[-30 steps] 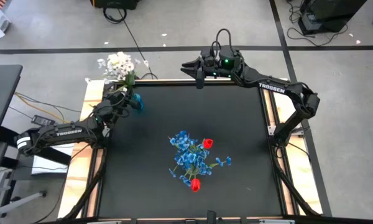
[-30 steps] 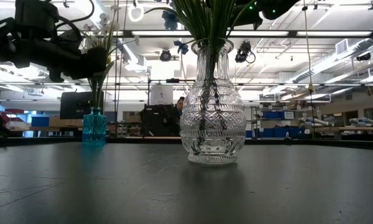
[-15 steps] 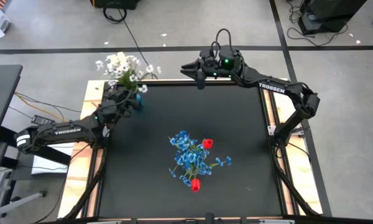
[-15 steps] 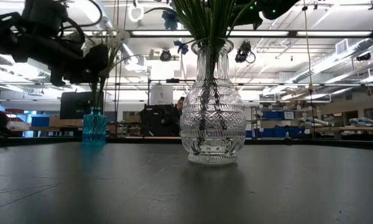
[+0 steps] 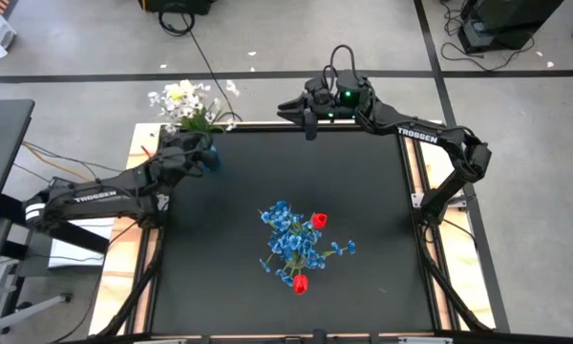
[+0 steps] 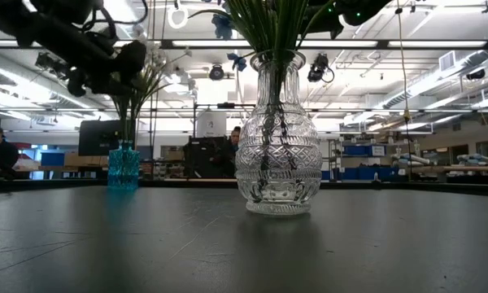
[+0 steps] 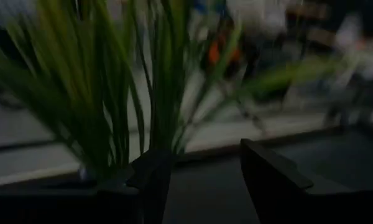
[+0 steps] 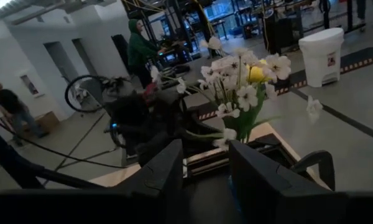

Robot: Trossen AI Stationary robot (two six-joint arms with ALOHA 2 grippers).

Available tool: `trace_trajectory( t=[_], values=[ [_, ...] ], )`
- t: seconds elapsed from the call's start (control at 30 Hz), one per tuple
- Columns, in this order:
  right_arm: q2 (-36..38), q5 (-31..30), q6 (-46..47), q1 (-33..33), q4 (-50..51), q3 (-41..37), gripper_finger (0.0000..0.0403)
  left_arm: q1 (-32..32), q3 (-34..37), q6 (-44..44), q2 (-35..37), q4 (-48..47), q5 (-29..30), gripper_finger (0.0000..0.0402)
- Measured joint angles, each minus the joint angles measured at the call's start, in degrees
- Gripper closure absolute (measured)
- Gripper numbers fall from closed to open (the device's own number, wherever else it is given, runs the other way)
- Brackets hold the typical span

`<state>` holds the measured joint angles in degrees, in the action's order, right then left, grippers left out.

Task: Sort flowers into vase by color
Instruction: Return to Home Position

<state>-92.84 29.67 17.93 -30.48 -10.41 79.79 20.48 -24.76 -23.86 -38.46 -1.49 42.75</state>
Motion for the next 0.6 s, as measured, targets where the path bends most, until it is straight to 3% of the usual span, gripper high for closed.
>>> trace_trajectory(
  t=[0.2, 0.6],
  values=[
    [0.0, 1.01, -0.09, -0.5, 1.67, 0.0, 0.0264, -6.08, -3.41, -9.89, -0.04, -17.8, -0.47, 0.0205],
    [0.0, 2.64, 0.09, -3.54, 3.35, 0.0, 0.0264, -18.63, -3.53, -26.28, -0.02, -29.64, 1.87, 0.0224]
  ],
)
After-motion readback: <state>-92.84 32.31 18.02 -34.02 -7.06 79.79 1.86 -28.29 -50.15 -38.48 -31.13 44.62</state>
